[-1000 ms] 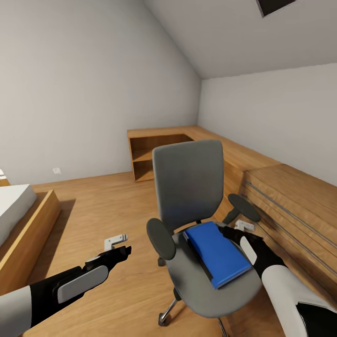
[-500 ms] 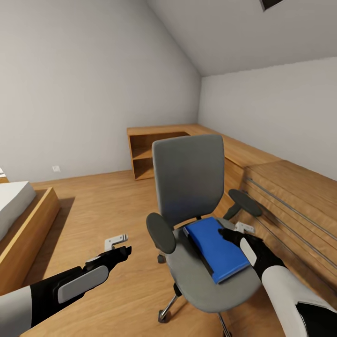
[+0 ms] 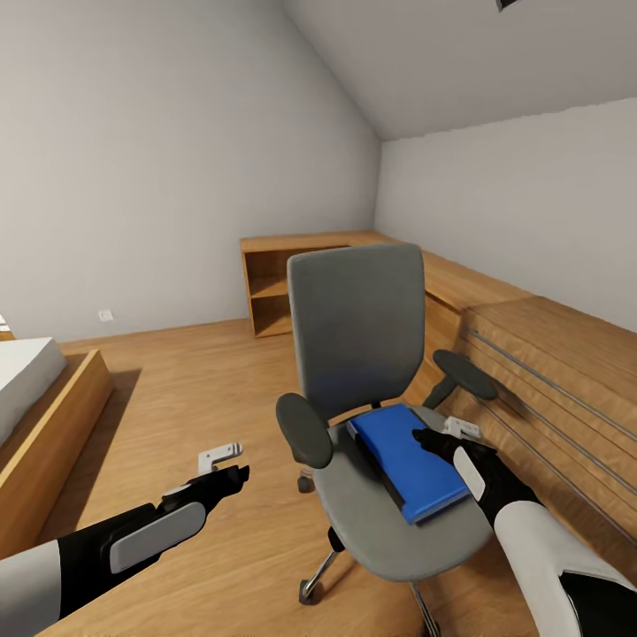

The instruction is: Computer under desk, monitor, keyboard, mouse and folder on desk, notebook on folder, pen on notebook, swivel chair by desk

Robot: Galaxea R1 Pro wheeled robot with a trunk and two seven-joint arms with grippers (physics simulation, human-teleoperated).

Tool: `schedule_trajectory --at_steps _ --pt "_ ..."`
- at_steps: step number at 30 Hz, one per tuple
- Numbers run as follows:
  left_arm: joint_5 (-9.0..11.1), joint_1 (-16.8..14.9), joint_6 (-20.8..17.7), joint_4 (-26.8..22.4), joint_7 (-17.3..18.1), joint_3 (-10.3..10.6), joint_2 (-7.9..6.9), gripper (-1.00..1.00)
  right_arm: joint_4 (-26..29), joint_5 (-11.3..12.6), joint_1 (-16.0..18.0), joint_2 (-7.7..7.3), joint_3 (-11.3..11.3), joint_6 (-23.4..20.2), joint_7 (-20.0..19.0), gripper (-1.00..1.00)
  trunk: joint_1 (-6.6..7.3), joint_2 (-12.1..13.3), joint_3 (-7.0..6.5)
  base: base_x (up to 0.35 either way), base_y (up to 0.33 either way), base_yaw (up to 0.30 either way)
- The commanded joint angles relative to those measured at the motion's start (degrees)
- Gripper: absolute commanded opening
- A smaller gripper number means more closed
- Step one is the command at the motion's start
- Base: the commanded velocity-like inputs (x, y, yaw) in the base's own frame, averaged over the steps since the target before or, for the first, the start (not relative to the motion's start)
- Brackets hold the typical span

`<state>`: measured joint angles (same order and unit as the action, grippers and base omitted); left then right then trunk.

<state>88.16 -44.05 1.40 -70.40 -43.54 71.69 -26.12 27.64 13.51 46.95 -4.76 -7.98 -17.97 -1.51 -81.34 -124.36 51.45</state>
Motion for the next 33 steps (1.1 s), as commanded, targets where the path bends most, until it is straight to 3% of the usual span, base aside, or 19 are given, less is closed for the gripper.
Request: schedule_trajectory --at_steps 1,17,33 --pt "0.3 -0.1 0.1 -0.1 -0.2 0.2 -0.05 1.0 -3.1 0.0 0.0 0.01 -0.3 -0.3 -0.1 1.0 0.0 0.0 0.07 0.0 0.0 0.0" --pt "0.4 -0.1 0.1 0.0 -0.2 0.2 0.0 1.0 -3.1 -0.1 0.0 0.02 -0.2 -0.2 -0.1 1.0 0.0 0.0 0.07 -0.003 0.0 0.0" --pt "0.3 -0.1 0.2 0.8 -0.3 0.3 0.02 1.0 -3.1 -0.1 0.0 0.1 -0.2 0.0 0.0 1.0 0.0 0.0 0.07 -0.123 -0.02 0.0"
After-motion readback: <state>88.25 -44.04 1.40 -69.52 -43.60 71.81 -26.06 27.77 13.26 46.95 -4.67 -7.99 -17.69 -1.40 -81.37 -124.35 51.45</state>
